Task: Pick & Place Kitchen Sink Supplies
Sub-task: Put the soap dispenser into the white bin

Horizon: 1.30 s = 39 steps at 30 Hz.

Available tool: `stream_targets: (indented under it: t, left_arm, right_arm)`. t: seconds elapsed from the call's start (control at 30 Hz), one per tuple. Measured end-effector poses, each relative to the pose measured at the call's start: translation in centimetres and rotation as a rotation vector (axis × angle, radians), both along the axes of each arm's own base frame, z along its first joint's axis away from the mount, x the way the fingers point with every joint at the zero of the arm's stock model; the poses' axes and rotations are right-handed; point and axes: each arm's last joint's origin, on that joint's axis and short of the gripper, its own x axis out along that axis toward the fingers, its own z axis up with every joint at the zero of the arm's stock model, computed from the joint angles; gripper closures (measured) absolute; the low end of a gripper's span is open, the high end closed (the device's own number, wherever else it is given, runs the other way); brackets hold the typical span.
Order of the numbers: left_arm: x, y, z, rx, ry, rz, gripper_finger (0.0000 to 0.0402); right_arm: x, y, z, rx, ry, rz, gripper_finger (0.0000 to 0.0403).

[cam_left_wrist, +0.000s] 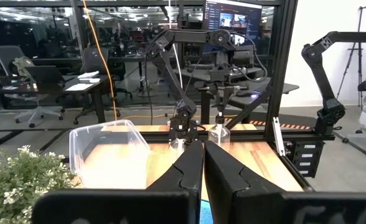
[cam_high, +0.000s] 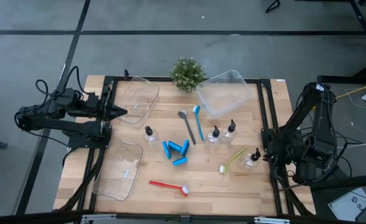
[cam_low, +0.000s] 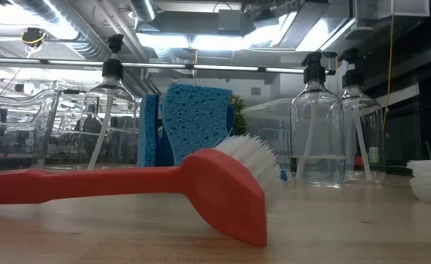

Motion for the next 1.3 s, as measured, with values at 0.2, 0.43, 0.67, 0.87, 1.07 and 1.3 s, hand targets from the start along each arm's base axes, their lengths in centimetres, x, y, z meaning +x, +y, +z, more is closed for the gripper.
stream_targets:
  t: [0.2, 0.43, 0.67, 0.87, 1.07, 1.3]
  left_arm:
    - [0.0, 0.0, 0.0, 0.000, 0.000, 0.000, 0.0390]
    - [0.0, 0.0, 0.0, 0.000, 0.000, 0.000, 0.0393]
    - [0.0, 0.0, 0.0, 0.000, 0.000, 0.000, 0.0389]
    - [0.0, 0.0, 0.0, 0.000, 0.000, 0.000, 0.0393]
    - [0.0, 0.0, 0.0, 0.000, 0.000, 0.000, 0.0389]
    - [0.0, 0.0, 0.0, 0.000, 0.000, -0.001, 0.0393]
  right_arm:
    - [0.0, 0.1, 0.0, 0.008, -0.003, 0.000, 0.0323]
    - [0.3, 0.4, 0.1, 0.022, -0.072, -0.016, 0.0227]
    - [0.6, 1.2, -0.5, -0.022, -0.056, -0.012, 0.0141]
    - [1.0, 2.1, -1.5, -0.131, -0.020, 0.008, 0.0116]
    - [1.9, 2.5, -2.5, -0.219, 0.006, -0.030, 0.0116]
    - [3.1, 2.6, -3.0, -0.258, 0.011, -0.083, 0.0125]
